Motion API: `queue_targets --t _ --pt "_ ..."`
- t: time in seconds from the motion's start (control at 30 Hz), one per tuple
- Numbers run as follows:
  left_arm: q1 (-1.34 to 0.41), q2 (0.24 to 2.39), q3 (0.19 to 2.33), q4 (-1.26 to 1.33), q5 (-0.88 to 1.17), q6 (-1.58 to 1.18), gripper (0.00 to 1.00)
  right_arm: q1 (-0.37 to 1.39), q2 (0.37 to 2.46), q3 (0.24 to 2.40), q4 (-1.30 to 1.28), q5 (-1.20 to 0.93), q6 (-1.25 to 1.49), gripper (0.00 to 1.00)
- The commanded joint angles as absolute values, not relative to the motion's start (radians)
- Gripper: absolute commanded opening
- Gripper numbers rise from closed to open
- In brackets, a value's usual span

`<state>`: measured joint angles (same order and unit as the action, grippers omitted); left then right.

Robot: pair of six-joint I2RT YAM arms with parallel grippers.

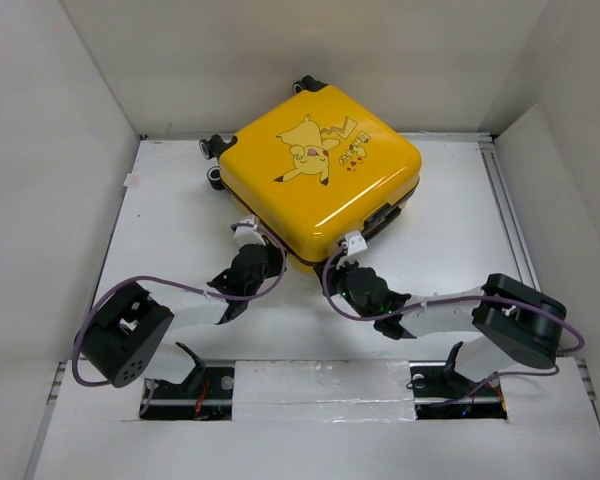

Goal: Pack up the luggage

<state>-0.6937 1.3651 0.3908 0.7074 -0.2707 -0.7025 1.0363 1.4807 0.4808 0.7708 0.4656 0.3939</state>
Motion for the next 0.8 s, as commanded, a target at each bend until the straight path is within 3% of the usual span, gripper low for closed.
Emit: queue_targets --t 0.0,0.3,0.53,0.77 --pt "-0.712 1.361 0.488 0.891 -0.193 -0.71 0.0 1.04 1.464 0.52 0.896 0.548 0.407 0.0" --pt "-0.793 1.44 0.581 0.911 -0.184 -0.699 0.0 1.19 1.196 0.425 0.701 0.647 0.394 0.0" --pt "-0.914 1.581 0.771 0.916 -0.129 -0.712 0.0 1.285 0.965 0.416 0.341 0.699 0.458 0.0" --pt "-0.904 1.68 0.848 0.954 0.027 -0.742 0.0 1.285 0.962 0.431 0.336 0.661 0.445 0.0"
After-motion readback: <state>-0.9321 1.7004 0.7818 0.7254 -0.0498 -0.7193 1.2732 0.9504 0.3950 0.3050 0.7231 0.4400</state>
